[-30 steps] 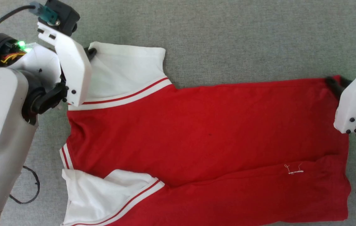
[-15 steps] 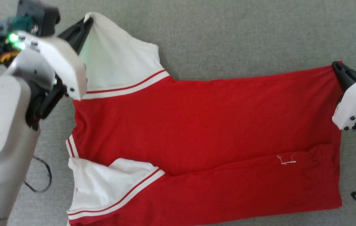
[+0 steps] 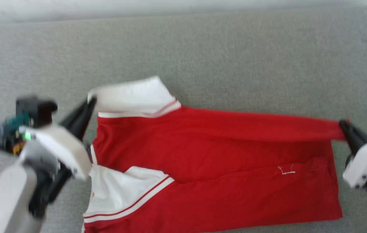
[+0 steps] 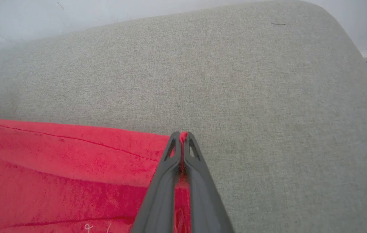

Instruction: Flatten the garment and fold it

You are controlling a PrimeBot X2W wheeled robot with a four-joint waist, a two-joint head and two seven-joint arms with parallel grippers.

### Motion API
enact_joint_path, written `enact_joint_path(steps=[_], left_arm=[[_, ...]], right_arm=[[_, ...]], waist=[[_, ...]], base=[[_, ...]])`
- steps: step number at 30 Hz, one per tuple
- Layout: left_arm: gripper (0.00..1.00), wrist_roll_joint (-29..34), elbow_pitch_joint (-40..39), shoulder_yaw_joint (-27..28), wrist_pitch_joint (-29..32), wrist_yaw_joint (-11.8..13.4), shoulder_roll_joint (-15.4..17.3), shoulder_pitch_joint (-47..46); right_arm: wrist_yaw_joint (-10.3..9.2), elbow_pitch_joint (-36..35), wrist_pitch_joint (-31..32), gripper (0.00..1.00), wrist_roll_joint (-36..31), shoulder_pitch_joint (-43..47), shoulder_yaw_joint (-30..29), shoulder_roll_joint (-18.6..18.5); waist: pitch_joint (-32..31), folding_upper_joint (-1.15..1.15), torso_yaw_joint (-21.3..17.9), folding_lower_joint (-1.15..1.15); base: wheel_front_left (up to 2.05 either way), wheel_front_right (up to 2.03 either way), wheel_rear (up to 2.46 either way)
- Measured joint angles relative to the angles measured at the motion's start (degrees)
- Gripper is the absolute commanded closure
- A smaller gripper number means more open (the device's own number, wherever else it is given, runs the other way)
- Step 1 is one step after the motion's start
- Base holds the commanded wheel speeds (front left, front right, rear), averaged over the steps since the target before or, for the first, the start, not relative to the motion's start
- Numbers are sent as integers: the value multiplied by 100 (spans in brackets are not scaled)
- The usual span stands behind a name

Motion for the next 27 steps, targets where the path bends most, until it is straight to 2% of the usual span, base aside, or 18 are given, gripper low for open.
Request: enact_joint_path(steps=[12, 20, 21, 22, 23, 24, 26, 27], left_arm=[[100, -918, -723, 233, 413, 349, 270, 2074], [100, -1084, -511, 113, 506, 404, 211, 2361], [100, -1079, -425, 53, 533, 399, 201, 2360], [100, -1079, -343, 0, 543, 392, 169, 2356], [100, -1078, -249, -21, 514, 392, 100, 2340], [90, -1055, -165, -63, 485, 391, 32, 2301], [59, -1001, 8, -146, 430, 379, -93, 2177], [40, -1001, 88, -165, 386, 350, -169, 2109]], right_arm=[[0, -126, 58, 100, 383, 1143, -108, 188], [0, 192, -102, 100, 200, 1323, -102, 232], [0, 277, -134, 75, 166, 1321, -88, 256], [0, 365, -178, 0, 135, 1316, -79, 280], [0, 457, -220, 0, 94, 1308, -76, 303], [0, 548, -260, 0, 51, 1295, -74, 322], [0, 716, -355, 0, -14, 1237, -65, 355], [0, 786, -393, 0, -35, 1191, -54, 374]], waist=[[-594, 0, 110, -1], [-728, 0, 112, 1], [-734, 0, 104, 1], [-740, 0, 97, 1], [-744, 0, 92, 1], [-747, 0, 87, 1], [-749, 0, 74, 1], [-749, 0, 65, 1]], base=[[0, 0, 0], [0, 0, 0], [0, 0, 0], [0, 0, 0], [0, 0, 0], [0, 0, 0], [0, 0, 0], [0, 0, 0]])
